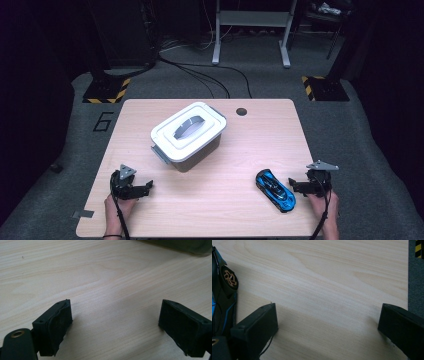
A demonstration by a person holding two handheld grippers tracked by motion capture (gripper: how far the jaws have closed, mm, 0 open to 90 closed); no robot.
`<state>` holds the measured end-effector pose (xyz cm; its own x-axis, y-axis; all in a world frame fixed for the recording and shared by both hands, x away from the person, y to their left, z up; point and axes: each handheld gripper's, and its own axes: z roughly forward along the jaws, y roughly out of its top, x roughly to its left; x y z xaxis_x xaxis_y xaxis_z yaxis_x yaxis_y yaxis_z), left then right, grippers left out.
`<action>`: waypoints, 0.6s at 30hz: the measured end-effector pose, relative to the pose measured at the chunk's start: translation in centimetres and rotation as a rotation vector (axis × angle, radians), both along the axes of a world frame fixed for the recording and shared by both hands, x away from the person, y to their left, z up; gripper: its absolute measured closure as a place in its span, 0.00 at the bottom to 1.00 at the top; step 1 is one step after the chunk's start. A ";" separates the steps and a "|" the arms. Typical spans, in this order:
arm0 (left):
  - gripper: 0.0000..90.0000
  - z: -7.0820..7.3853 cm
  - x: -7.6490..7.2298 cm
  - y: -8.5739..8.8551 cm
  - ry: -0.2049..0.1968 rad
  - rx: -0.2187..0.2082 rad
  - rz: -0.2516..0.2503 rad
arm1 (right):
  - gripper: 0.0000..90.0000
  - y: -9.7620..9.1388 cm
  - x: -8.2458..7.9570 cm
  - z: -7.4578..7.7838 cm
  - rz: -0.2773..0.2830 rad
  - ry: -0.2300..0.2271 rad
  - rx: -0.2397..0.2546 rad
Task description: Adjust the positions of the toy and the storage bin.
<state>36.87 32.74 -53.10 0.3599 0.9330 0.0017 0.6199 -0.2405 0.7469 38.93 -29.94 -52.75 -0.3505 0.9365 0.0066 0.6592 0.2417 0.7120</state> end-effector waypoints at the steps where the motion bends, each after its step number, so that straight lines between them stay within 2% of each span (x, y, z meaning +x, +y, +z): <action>1: 0.13 0.0 0.0 0.0 0.001 0.001 -0.001 | 0.02 0.0 0.0 0.0 0.000 0.000 0.000; 4: 0.13 0.0 0.0 0.0 0.003 -0.002 -0.003 | 0.02 0.0 0.0 0.0 0.000 0.000 0.000; 6: 0.13 0.1 0.0 0.1 0.020 0.002 -0.011 | 0.02 0.0 0.0 0.0 0.000 -0.001 0.000; 9: 0.13 0.1 0.1 0.0 0.015 -0.001 -0.012 | 0.02 0.0 0.0 0.0 -0.001 -0.001 0.000; 11: 0.09 0.1 0.2 -0.1 0.029 0.007 -0.031 | 0.02 0.0 0.0 0.0 0.000 -0.001 0.000; 12: 0.07 0.0 0.3 -0.2 0.021 0.005 -0.037 | 0.02 0.0 0.0 0.0 0.002 -0.002 0.000; 13: 0.06 0.1 0.3 -0.1 0.040 0.012 -0.047 | 0.02 0.0 0.0 0.0 0.006 -0.004 -0.002; 14: 0.05 0.0 0.4 -0.2 0.020 0.004 -0.038 | 0.02 0.0 0.0 0.0 0.006 -0.003 -0.003; 18: 0.05 0.3 0.8 -0.1 0.054 0.012 -0.057 | 0.03 0.0 0.0 0.0 0.004 -0.004 0.003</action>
